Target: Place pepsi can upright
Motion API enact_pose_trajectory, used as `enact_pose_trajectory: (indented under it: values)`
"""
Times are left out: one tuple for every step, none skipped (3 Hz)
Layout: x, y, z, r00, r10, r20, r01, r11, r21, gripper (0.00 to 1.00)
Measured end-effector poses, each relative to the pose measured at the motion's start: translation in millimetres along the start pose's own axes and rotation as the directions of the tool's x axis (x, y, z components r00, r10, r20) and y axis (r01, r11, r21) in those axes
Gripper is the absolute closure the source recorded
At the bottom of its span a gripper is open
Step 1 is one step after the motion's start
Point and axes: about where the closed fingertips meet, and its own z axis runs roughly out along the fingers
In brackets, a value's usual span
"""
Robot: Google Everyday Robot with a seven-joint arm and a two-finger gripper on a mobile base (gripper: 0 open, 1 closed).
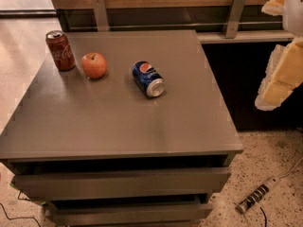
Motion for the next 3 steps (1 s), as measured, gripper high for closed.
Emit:
enact_pose_trajectory:
  values:
    - [-18,-11,5,0.999,0.034,-0.023,-0.035,0.9991,-0.025,0.00]
    - [-40,-23,23,0.990,0.134,-0.044,-0.137,0.9884,-0.066,0.00]
    - [-64,-40,58,0.951,0.307,-0.025,-0.307,0.9437,-0.122,0.00]
